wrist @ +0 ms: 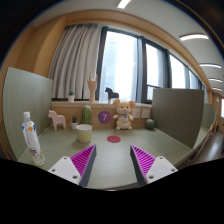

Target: Pour water

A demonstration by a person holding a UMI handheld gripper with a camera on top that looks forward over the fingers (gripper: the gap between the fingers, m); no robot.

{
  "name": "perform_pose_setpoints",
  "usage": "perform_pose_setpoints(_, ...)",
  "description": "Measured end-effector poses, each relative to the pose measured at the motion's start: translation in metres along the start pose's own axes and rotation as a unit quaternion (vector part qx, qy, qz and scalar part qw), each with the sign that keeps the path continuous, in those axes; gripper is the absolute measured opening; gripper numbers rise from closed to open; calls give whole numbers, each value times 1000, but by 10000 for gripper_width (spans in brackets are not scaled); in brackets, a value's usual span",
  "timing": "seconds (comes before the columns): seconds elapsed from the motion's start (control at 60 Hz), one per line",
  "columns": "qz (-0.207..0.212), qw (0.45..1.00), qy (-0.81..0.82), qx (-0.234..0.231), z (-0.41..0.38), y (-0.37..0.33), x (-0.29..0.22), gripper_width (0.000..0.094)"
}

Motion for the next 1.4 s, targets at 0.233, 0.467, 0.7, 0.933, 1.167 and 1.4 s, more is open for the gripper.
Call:
perform_pose_setpoints(0.233,1,998,-6,-57,-85,-15,34,684)
perform_pose_setpoints(0.467,1,991,-9,-137,-184,-43,47,688)
perform_pose_setpoints(0.7,13,977,-15,-212,-269,-42,35,686)
perform_pose_setpoints(0.933,15,974,-18,-225,-316,4,21,687)
perform_pose_setpoints(1.167,19,975,-12,-221,-328,40,16,662)
perform_pose_setpoints(1.4,56,976,-13,-210,-325,50,9,354)
Point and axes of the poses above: the point between the fingertips, and its own axes, seen from behind it with the camera up: z to the right, x down, y forward, the way the camera looks, the point moved 3 cm from there along -y, backward, against the way the camera looks
